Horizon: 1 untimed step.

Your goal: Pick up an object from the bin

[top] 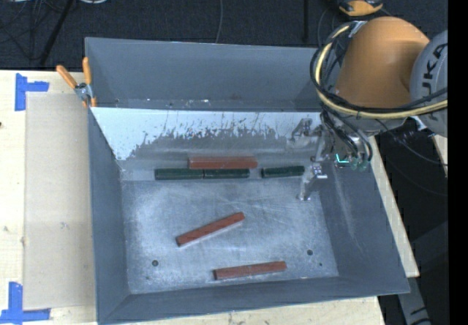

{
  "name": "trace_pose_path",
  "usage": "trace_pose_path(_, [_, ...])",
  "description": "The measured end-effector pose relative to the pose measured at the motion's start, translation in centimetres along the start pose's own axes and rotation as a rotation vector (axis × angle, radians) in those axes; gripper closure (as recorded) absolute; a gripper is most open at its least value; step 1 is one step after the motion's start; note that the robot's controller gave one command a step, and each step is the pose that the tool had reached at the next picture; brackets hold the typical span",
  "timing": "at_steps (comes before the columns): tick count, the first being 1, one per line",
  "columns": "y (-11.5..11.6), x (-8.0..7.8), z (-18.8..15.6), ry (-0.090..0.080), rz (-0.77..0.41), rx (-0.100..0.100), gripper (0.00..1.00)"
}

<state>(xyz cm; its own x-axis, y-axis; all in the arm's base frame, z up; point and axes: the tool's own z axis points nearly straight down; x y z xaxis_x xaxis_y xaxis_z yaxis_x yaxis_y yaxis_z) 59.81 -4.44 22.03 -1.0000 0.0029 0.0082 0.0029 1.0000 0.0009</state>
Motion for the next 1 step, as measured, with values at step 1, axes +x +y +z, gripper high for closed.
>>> trace_pose_path(1, [0.01,-0.13,-0.48,-0.008,-0.001,0.001,0.0])
